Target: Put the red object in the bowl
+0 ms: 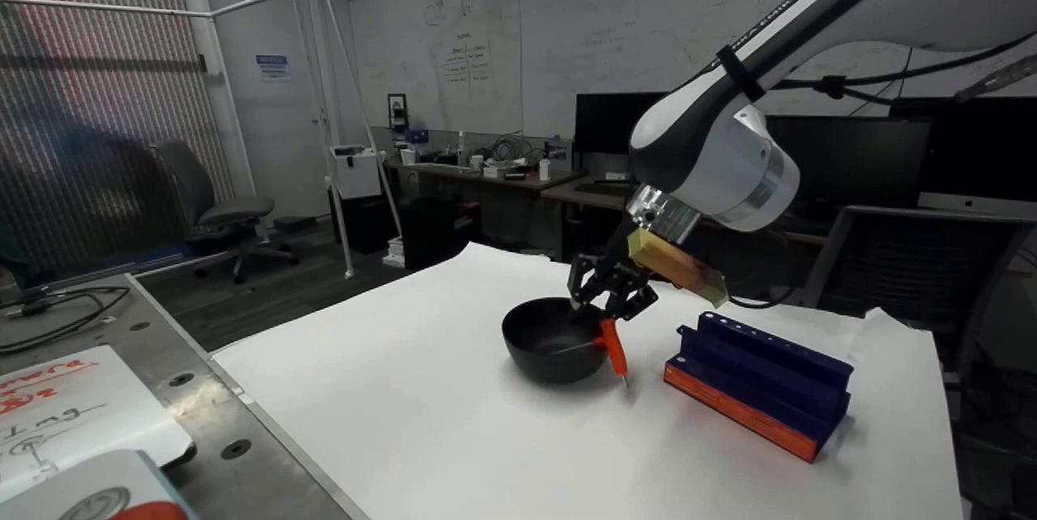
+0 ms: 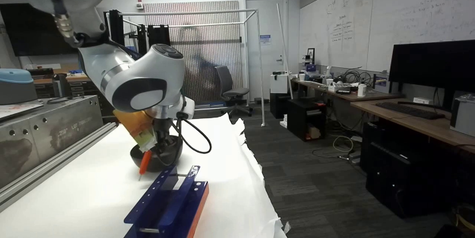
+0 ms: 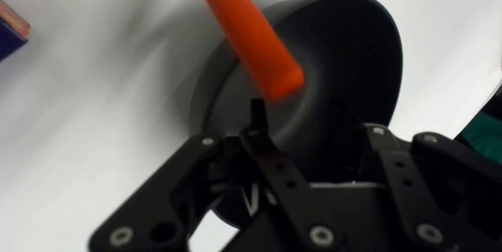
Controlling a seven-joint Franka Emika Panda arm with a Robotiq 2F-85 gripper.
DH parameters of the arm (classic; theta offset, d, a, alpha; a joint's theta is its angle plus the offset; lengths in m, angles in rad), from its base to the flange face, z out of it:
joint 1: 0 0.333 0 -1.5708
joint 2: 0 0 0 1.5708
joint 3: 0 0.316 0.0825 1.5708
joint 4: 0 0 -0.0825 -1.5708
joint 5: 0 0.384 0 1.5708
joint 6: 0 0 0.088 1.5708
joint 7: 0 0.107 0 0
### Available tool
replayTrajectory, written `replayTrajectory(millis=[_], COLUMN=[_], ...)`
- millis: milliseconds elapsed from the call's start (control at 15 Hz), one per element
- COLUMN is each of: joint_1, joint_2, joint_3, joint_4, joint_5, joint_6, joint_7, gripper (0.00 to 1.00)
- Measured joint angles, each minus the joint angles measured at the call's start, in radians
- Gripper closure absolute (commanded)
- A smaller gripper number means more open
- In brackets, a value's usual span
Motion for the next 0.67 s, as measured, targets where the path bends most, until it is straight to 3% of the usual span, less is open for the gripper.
replayTrajectory(millis=[200, 467, 667], joint_1=[-0.001, 0.022, 0.064], joint_2=[0.002, -0.053, -0.157], joint_3=[0.0, -0.013, -0.055], joint_4=[0.016, 0.018, 0.012], joint_5=[0.005, -0.051, -0.198], joint_6=[-0.01, -0.051, -0.208], joint_7=[-0.017, -0.012, 0.086], gripper=[0.02, 0.0, 0.0])
